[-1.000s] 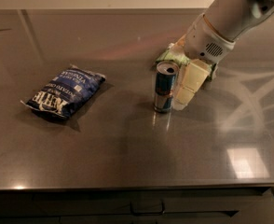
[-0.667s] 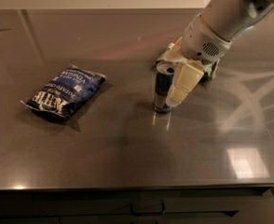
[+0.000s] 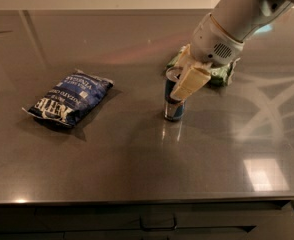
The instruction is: Move redbull can near blue chip bag
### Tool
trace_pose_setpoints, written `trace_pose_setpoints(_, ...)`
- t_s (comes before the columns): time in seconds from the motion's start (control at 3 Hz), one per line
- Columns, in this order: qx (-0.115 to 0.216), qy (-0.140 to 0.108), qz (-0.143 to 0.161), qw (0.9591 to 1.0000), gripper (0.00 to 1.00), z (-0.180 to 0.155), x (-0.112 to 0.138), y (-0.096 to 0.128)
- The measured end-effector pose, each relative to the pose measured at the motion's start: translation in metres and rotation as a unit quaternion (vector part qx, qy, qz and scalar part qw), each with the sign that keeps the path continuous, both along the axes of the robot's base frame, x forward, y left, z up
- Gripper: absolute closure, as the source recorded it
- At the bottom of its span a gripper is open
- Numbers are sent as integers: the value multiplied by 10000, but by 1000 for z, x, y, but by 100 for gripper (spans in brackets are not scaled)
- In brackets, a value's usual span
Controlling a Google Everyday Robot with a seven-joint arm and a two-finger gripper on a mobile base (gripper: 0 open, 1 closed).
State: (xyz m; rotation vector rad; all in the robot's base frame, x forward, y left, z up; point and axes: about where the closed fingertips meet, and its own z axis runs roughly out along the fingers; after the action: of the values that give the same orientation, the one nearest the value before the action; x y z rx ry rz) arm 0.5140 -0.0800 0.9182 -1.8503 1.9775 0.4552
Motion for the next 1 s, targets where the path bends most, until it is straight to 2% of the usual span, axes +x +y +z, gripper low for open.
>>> trace_pose_setpoints(0.33,-19,-66,139,9999,88,10,0,19)
trace_pose_setpoints(0.67,-55,-61,320,9995,100,18,3,48)
trace_pose_setpoints(1.0,-88,-3,537,9985,100,19,7,83)
